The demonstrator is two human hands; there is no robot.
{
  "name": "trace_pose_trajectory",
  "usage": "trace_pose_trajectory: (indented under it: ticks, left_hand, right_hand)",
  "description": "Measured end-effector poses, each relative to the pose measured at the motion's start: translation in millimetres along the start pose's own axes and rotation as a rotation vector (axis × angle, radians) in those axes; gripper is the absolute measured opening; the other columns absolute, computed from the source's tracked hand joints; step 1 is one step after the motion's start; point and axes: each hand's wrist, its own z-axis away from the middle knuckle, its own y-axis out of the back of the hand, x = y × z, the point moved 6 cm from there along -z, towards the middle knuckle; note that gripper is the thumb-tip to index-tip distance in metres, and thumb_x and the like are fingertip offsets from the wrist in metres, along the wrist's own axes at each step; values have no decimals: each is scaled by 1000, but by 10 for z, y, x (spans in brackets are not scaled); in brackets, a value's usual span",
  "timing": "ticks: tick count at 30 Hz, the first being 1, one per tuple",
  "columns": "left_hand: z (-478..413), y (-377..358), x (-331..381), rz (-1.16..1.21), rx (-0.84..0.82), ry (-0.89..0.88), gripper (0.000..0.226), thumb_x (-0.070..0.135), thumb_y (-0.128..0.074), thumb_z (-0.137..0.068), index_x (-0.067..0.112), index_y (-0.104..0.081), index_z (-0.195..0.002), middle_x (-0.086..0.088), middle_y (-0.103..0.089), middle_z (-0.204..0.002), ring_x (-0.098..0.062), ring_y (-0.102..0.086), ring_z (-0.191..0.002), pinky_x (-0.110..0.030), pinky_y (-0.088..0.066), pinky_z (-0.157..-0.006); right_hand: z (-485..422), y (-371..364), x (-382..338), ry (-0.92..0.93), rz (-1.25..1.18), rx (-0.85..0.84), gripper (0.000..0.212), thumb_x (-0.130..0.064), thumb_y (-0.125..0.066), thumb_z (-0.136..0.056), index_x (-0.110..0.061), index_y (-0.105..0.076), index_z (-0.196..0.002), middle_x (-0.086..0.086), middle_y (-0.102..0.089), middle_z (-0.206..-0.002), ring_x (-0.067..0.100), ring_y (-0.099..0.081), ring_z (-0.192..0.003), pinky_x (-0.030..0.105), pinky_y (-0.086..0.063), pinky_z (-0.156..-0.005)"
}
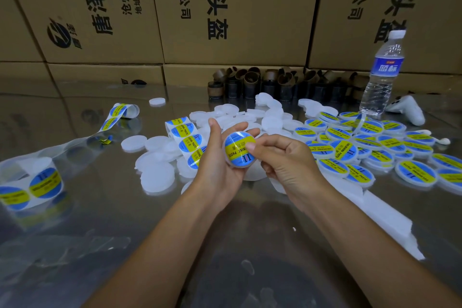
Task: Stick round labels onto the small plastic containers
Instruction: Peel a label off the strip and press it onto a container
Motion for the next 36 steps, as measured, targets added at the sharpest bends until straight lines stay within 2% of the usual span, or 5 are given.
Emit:
trace_pose_trajectory:
  ticks: [7,14,22,30,36]
  left_hand:
    - [22,-54,11,-4,-31,9,49,48,-36,-95,6,-59,-94,-7,-74,-79,-16,-72,-73,-25,-59,-66]
    - [64,-111,21,-74,-101,-43,17,13,-53,-85,7,-62,-98,-4,-74,-83,-14,-71,-79,-24,-57,-71]
    - [67,-119,20,-113,-149,-75,19,0,-47,-91,7,-62,-100,-3,-74,-83,-14,-71,-81,-23,-57,-74]
    - [58,-127,17,-124,-160,-88,23,-4,-43,-92,7,-62,-100,-2,-74,-83,-13,-70,-82,-22,-57,-76]
    - [55,-120,30,-151,-168,-108,23,5,-43,-96,11,-64,-102,0,-74,-89,-13,-70,-85,-23,-56,-76]
  right_hand:
    - [-18,39,11,-3,-36,63,16,-7,-75,-74,-12,-63,-65,-4,-53,-45,5,-39,-38,13,-35,-41]
    - [-50,57,39,10,-53,71,22,-9,-77,-72,-17,-65,-55,-3,-54,-47,6,-40,-39,15,-36,-42]
    - [-67,72,61,20,-56,82,25,-8,-76,-73,-18,-65,-52,-2,-56,-47,6,-40,-39,15,-36,-41]
    - [-69,85,64,35,-14,114,23,-8,-76,-72,-17,-64,-55,-1,-56,-48,7,-42,-40,17,-38,-43]
    - [21,89,-83,211,155,147,14,-14,-68,-81,-14,-64,-68,-5,-59,-47,6,-53,-41,15,-45,-48]
